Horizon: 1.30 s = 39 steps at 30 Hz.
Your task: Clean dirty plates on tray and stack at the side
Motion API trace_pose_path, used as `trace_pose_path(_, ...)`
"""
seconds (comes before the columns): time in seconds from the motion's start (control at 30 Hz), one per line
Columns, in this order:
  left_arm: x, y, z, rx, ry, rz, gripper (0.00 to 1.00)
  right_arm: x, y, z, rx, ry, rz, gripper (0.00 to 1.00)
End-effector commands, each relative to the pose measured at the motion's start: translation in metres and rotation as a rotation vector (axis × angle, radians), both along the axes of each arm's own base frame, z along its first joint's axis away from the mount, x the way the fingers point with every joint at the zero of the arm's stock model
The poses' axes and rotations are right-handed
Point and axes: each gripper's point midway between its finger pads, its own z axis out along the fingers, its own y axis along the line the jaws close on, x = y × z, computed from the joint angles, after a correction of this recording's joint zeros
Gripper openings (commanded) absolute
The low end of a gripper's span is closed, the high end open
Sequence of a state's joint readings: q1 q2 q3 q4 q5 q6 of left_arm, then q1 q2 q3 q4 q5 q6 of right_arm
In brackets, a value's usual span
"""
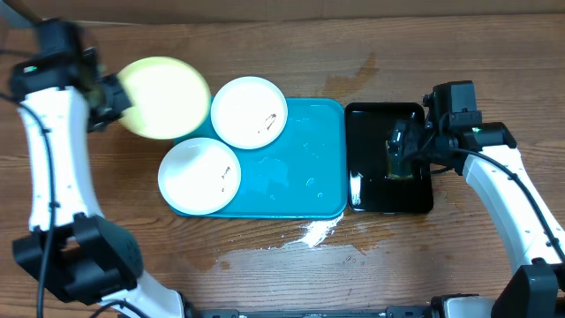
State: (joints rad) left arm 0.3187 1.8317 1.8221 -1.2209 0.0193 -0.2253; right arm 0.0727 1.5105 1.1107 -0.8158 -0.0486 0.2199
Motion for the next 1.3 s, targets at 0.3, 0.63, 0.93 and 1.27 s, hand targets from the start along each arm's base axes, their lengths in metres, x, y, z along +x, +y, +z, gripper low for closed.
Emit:
trace_pose_path(0.3,-0.016,0.073,-0.089,0.0,0.221,0.23,0.04,0.003,0.001,0.001,0.006,-0.004,0.0,1.0)
trace_pose_path(0.63,0.003,0.085,-0.11,0.018,0.19,0.228,0.12,0.003,0.001,0.001,0.006,-0.004,0.0,1.0)
trace_pose_path(0.93,0.007,0.07,-0.098,-0.052,0.172,0.118,0.55,0.003,0.001,0.001,0.006,-0.004,0.0,1.0)
trace_pose_path(1.27,-0.009,0.0,-0.064,-0.194,0.223,-0.079,0.61,0.003,0.001,0.001,0.006,-0.004,0.0,1.0)
